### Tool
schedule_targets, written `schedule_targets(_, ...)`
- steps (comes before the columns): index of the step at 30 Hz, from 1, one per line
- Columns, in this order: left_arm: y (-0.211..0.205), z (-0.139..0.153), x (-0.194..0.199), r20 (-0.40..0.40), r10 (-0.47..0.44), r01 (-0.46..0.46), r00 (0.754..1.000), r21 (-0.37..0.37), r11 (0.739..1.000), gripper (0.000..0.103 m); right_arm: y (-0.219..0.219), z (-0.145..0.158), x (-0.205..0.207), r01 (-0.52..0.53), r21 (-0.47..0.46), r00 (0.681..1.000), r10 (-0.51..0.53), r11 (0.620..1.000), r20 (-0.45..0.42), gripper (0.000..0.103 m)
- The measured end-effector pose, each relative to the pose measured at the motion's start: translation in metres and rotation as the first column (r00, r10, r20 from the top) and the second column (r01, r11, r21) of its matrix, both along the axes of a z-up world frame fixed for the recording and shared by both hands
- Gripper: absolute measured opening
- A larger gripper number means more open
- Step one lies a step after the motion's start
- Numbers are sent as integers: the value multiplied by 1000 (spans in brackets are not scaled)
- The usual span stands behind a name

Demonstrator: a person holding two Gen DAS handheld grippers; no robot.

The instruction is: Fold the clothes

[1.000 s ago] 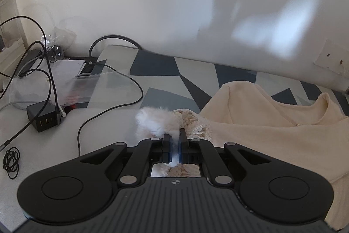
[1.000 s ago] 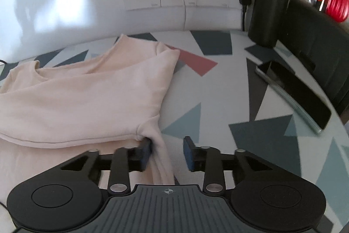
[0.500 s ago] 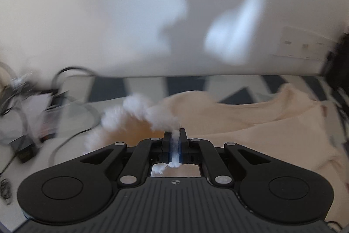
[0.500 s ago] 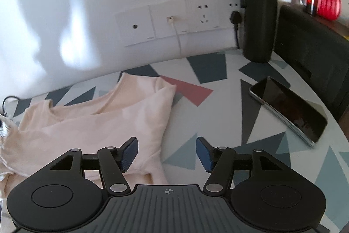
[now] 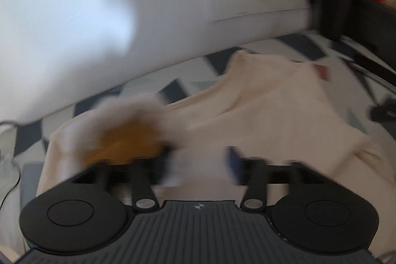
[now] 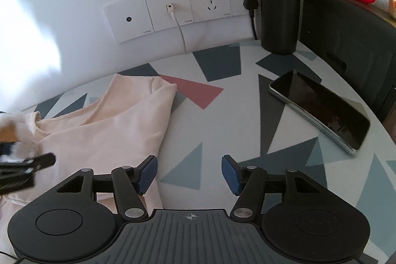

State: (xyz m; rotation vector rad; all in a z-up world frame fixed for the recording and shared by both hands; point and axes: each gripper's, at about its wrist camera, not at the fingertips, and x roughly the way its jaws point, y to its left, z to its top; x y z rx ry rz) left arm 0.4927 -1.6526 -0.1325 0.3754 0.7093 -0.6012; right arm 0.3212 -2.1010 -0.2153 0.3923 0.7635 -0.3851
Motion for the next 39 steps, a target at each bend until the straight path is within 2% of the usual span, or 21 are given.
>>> schedule_targets(3, 19, 24, -17, 9, -29, 29, 1000, -52, 998, 76, 3, 1, 3, -12, 5, 1000, 11, 1000, 6, 54)
schedule_targets(5, 38, 43, -29, 3, -36, 36, 999, -115, 993, 76, 7, 3, 6, -28, 5, 1000, 28, 1000, 9, 54)
schedule_targets(8, 72, 57, -42, 15, 22, -19, 1000, -185, 983, 76, 15, 4, 12, -57, 0, 998, 57, 998, 6, 55)
schedule_targets(11, 95, 54, -43, -2, 72, -71, 997, -222, 972, 76, 24, 4, 19, -83, -5, 997, 83, 997, -1, 55)
schedule_targets(14, 100, 42, -29, -49, 133, -141, 990, -219, 966, 75, 32, 6, 24, -95, -4, 995, 95, 995, -2, 54)
schedule_targets(17, 99, 37, -22, -38, 180, -184, 983, -207, 961, 75, 37, 10, 25, -112, -3, 994, 112, 994, 15, 54)
schedule_targets(19, 101, 32, -22, -37, 165, -169, 986, -175, 970, 75, 37, 12, 25, -122, -3, 992, 122, 992, 19, 55)
schedule_targets(23, 98, 11, -30, -20, 116, -117, 993, -56, 992, 75, 35, 14, 24, -115, 42, 993, 114, 992, 26, 55)
schedule_targets(25, 99, 1, -33, -13, 118, -119, 993, -14, 993, 75, 38, 15, 28, -131, 76, 991, 129, 988, 37, 55)
schedule_targets(27, 102, -4, -32, -8, 145, -145, 989, -9, 989, 75, 47, 17, 37, -165, 90, 986, 161, 982, 50, 54)
schedule_targets(29, 105, -11, -26, -24, 184, -184, 983, -13, 983, 72, 62, 20, 50, -213, 81, 976, 207, 974, 70, 53)
schedule_targets(31, 110, -15, -19, -62, 218, -219, 974, -20, 975, 62, 79, 25, 65, -269, 73, 960, 262, 960, 96, 53)
schedule_targets(35, 120, -13, -16, -91, 245, -251, 965, -56, 966, 62, 112, 32, 95, -377, 74, 920, 364, 923, 145, 53)
schedule_targets(39, 120, -18, -20, -75, 251, -254, 965, -29, 967, 61, 138, 25, 122, -451, 55, 888, 441, 891, 129, 52)
